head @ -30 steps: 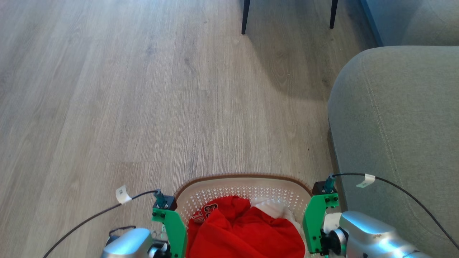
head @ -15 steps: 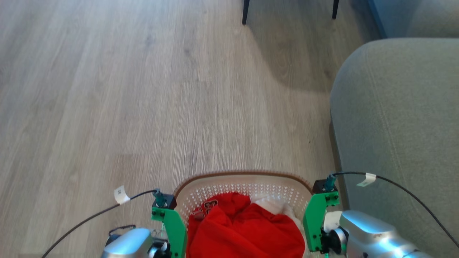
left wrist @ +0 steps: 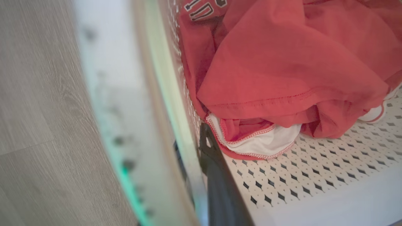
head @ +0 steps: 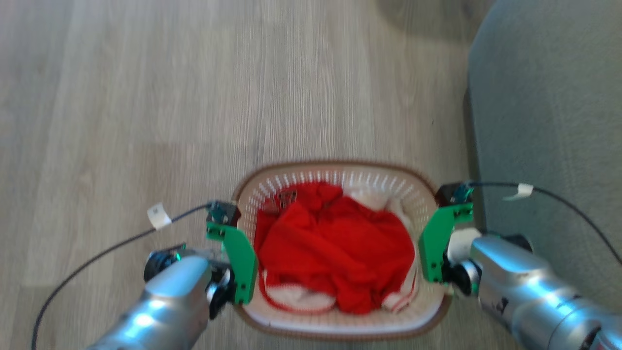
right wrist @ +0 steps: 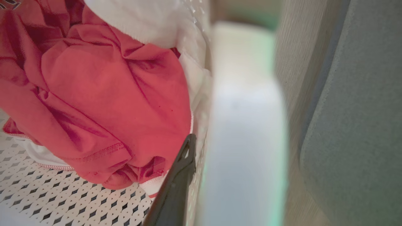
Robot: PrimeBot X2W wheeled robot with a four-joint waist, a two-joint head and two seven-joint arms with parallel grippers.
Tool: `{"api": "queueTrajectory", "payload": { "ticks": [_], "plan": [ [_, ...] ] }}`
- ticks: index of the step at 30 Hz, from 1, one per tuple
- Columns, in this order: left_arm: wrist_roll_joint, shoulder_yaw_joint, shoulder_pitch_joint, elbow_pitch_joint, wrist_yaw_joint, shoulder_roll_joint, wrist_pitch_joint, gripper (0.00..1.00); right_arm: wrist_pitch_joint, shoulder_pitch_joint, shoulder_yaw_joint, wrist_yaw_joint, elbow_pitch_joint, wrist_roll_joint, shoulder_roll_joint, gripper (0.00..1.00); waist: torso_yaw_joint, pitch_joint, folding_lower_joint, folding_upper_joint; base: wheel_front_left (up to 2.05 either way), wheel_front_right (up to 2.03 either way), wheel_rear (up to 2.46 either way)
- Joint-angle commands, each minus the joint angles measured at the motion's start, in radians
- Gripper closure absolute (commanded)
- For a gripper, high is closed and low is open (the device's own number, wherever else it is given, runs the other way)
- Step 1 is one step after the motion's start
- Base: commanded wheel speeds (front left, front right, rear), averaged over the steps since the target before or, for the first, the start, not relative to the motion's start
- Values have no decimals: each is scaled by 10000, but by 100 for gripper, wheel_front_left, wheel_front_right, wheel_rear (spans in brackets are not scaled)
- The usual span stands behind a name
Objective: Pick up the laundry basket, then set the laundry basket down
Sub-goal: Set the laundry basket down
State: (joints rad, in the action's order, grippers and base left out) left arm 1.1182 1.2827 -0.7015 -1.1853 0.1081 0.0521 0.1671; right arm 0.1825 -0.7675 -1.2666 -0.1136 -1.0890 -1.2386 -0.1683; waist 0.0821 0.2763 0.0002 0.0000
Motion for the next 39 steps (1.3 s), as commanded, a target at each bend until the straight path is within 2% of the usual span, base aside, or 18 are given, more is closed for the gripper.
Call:
{"api": "queueTrajectory", "payload": {
  "ticks": [1,12,20,28,39],
  "plan": [
    [-202,-28,-486,201,1,-12,-95,100,-277,-239,-88,-171,245,272,11,100,13,830,-2,0,0,0,0],
    [-550,-26,-1659,1016,-534,-17,-973,100,-1456,-1365,-8,-171,-35,326,-234,100,25,3367,-2,0,0,0,0],
    [-782,-26,-2356,1250,-755,-17,-1393,100,-1964,-2000,17,-171,-271,280,-301,100,71,4753,-2,0,0,0,0],
    [-1005,-25,-2910,1361,-918,-18,-1529,100,-2396,-2432,72,-171,-372,222,-431,100,132,5710,-2,0,0,0,0],
    [-1012,-25,-3178,1424,-1051,-18,-1602,100,-2733,-2659,39,-171,-510,188,-361,100,111,6299,-2,0,0,0,0]
  ]
}}
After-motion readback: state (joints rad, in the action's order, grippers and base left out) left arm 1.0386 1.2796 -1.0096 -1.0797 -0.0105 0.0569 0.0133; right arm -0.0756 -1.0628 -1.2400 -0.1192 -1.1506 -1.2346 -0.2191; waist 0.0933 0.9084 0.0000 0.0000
